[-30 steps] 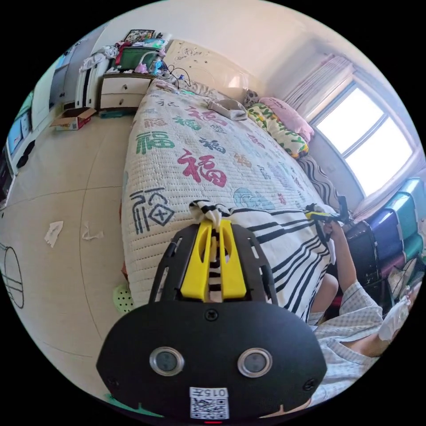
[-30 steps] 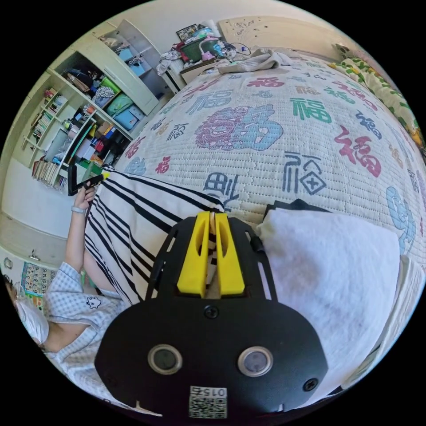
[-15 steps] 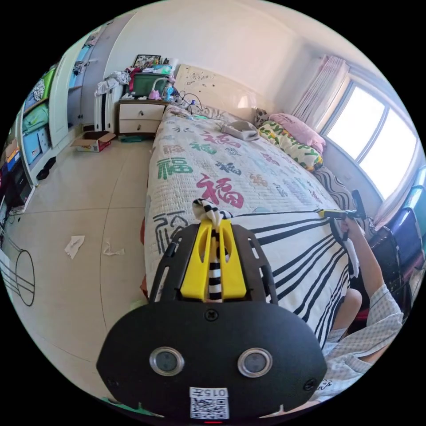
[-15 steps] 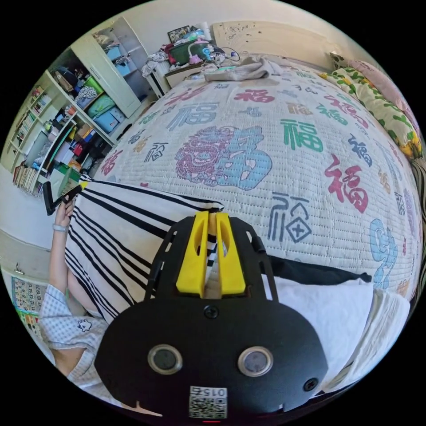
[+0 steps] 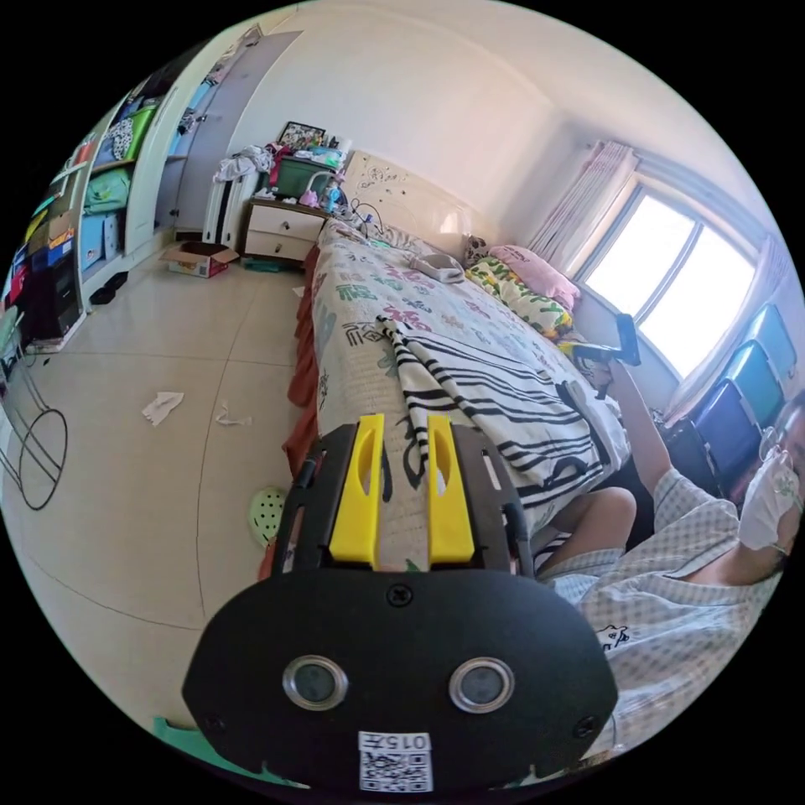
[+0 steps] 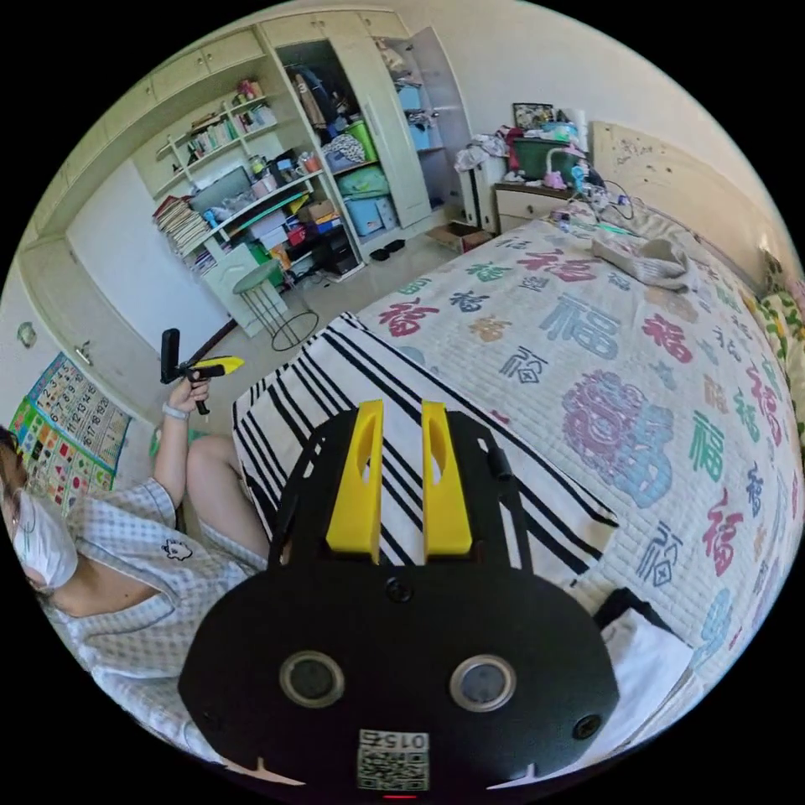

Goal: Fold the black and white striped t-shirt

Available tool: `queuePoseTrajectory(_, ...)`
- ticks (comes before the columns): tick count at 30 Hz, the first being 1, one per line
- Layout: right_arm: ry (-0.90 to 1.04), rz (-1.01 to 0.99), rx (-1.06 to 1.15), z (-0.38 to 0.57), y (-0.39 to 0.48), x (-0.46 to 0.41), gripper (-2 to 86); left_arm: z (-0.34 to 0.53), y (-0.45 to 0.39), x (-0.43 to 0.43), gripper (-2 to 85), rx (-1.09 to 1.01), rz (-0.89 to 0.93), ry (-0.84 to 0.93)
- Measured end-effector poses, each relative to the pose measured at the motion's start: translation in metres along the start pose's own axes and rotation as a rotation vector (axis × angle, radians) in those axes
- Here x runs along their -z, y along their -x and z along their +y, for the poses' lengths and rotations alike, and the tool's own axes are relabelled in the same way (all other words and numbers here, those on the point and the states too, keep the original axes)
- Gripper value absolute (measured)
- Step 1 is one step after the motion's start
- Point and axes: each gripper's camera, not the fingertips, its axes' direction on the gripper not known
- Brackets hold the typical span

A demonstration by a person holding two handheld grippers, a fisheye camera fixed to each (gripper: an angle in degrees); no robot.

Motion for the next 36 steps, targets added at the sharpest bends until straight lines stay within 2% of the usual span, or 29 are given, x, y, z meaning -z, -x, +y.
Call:
queuePoseTrajectory(5, 0.132, -0.026, 0.078, -0.082, 0.054, -0.104, 8.8, 0.021, 0.009, -0.016, 9.5, -0.033, 0.094, 0.097)
queuePoseTrajectory(10, 0.257, 0.09, 0.082, -0.147, 0.082, -0.2, 9.8, 0.033, 0.012, -0.032, 9.9, -0.133, 0.183, 0.191)
queuePoseTrajectory(17, 0.375, 0.216, 0.062, -0.187, 0.09, -0.266, 10.9, 0.049, 0.038, -0.029, 4.9, -0.125, 0.254, 0.168)
queuePoseTrajectory(19, 0.478, 0.225, 0.057, -0.19, 0.086, -0.287, 8.2, 0.053, 0.043, -0.03, 2.4, -0.156, 0.256, 0.173)
queuePoseTrajectory(21, 0.493, 0.236, 0.061, -0.191, 0.086, -0.291, 5.1, 0.058, 0.052, -0.029, 0.7, -0.157, 0.291, 0.162)
queuePoseTrajectory(22, 0.494, 0.222, 0.054, -0.192, 0.085, -0.289, 2.3, 0.061, 0.057, -0.026, 0.1, -0.158, 0.306, 0.144)
queuePoseTrajectory(27, 0.464, 0.253, 0.085, -0.194, 0.097, -0.278, -0.1, 0.083, 0.085, -0.001, -0.6, -0.113, 0.41, 0.005)
queuePoseTrajectory(29, 0.424, 0.253, 0.11, -0.197, 0.106, -0.268, -0.3, 0.094, 0.095, 0.012, -0.7, -0.101, 0.398, -0.04)
queuePoseTrajectory(33, 0.271, 0.127, 0.125, -0.206, 0.124, -0.231, -0.5, 0.126, 0.118, 0.06, -0.6, -0.057, 0.415, -0.248)
queuePoseTrajectory(36, 0.189, 0.054, 0.14, -0.2, 0.124, -0.195, -0.5, 0.142, 0.109, 0.089, -0.6, -0.12, 0.416, -0.376)
